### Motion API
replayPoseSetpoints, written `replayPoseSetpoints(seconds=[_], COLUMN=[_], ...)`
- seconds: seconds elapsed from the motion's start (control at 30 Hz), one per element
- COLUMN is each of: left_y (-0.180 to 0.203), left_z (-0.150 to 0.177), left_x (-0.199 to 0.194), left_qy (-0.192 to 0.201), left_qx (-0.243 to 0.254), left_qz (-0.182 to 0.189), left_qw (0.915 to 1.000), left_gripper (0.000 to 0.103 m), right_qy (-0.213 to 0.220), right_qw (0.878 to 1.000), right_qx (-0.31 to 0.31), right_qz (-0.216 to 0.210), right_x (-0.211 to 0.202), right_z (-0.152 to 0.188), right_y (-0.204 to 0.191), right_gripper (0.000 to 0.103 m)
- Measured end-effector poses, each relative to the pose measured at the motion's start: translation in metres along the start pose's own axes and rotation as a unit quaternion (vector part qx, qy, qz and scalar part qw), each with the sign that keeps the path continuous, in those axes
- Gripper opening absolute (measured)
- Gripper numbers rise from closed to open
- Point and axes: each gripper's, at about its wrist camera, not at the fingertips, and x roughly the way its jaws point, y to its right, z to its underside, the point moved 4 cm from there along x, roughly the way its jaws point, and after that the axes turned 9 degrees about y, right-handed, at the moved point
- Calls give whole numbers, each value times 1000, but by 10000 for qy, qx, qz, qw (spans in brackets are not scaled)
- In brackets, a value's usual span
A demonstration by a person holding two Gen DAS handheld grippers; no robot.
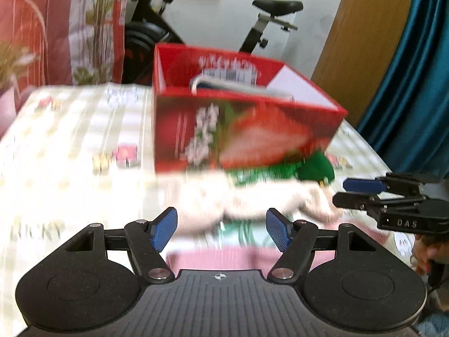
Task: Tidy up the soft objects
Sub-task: 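Move both grippers back down to the pink knit towel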
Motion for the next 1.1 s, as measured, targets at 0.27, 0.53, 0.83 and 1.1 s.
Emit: replayPoseSetpoints(seconds=[0.27,0.53,0.83,1.1], left_y=[2,-6,-7,-10], left_z=[27,43,54,60], left_x=[2,4,16,17], left_qy=[-108,-242,-482,-471], left_qx=[43,-161,-282,-332], left_qz=[-22,-84,-135,-104], left_qw=[9999,9995,9983,9983], left_gripper=[72,72,72,71], right_qy=[-417,-687,-859,-956], right_qw=[9981,9926,9916,9917], right_qx=[401,919,945,844], right_qz=[201,404,213,132], right_x=[-26,-21,-6,7], right_z=[45,58,65,58], right_y=[-3,18,9,3], right_gripper=[51,56,60,55])
